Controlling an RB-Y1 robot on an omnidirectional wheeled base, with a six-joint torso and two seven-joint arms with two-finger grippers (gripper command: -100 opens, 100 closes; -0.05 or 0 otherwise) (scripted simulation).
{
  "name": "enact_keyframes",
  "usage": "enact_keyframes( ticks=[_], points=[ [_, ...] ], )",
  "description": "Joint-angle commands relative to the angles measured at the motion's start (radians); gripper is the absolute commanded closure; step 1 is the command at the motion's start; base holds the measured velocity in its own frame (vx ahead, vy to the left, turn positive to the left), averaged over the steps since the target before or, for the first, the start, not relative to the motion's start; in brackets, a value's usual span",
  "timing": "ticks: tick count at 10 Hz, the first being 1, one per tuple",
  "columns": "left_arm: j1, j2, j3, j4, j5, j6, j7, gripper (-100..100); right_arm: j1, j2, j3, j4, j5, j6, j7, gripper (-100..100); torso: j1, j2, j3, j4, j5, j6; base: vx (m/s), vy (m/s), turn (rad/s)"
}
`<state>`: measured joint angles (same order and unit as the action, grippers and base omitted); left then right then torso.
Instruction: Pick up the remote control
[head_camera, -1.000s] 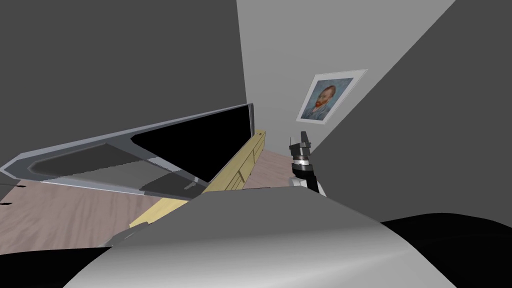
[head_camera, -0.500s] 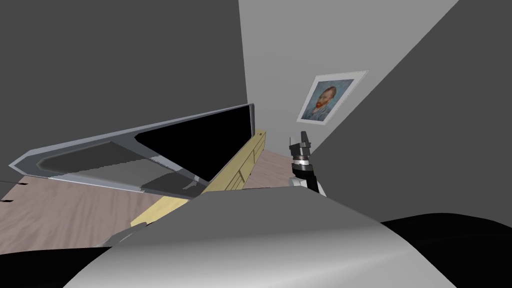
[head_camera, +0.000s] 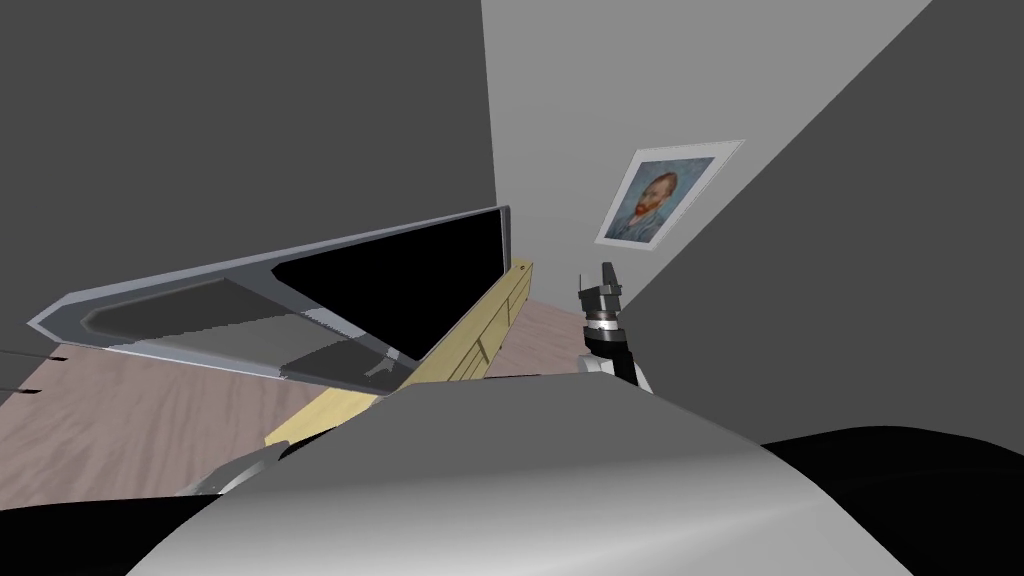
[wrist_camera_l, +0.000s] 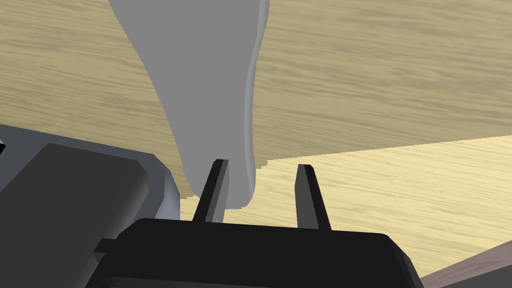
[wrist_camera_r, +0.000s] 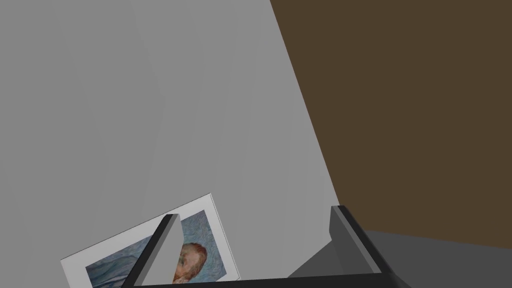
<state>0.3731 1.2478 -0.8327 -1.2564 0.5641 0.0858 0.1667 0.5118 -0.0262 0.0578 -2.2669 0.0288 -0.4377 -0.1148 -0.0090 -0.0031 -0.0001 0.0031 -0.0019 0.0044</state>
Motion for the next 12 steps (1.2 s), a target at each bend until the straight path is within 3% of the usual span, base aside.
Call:
enact_keyframes(
  ticks=[1,5,7,10,11,12],
  points=[
    [0.004,-0.005,0.007,0.016,0.016,-0.003,-0.006,-100,0.000,0.000,0.000,0.000,0.000,0.000,0.000,0,0.000,0.000,0.000,0.000,0.000,0.000,-0.175,-0.078,0.057],
    [-0.002,-0.007,0.019,0.074,0.090,-0.012,-0.030,-100,0.000,0.000,0.000,0.000,0.000,0.000,0.000,0,-0.005,0.009,0.005,0.002,-0.001,0.000,-0.186,-0.115,0.065],
    [-0.012,-0.003,0.012,0.017,0.042,-0.022,-0.020,-100,0.000,0.000,0.000,0.000,0.000,0.000,0.000,0,-0.001,0.000,0.001,0.001,-0.001,0.001,0.025,0.011,-0.054],
    [-0.011,-0.005,0.006,-0.046,-0.018,-0.030,-0.002,-100,0.001,0.000,0.000,0.000,0.000,0.000,0.000,0,0.008,-0.016,-0.009,-0.003,0.002,0.001,0.168,0.093,-0.078],
    [-0.014,-0.002,0.010,-0.039,-0.003,-0.018,-0.007,-100,0.001,0.000,0.000,0.000,0.000,0.000,0.000,0,0.009,-0.018,-0.010,-0.003,0.002,0.002,0.078,0.046,-0.033],
    [-0.017,-0.001,0.007,-0.041,-0.004,-0.019,-0.005,0,0.000,0.000,0.000,0.000,0.000,0.000,0.000,0,0.006,-0.013,-0.007,-0.003,0.001,0.001,0.015,0.009,0.001]
  ],
)
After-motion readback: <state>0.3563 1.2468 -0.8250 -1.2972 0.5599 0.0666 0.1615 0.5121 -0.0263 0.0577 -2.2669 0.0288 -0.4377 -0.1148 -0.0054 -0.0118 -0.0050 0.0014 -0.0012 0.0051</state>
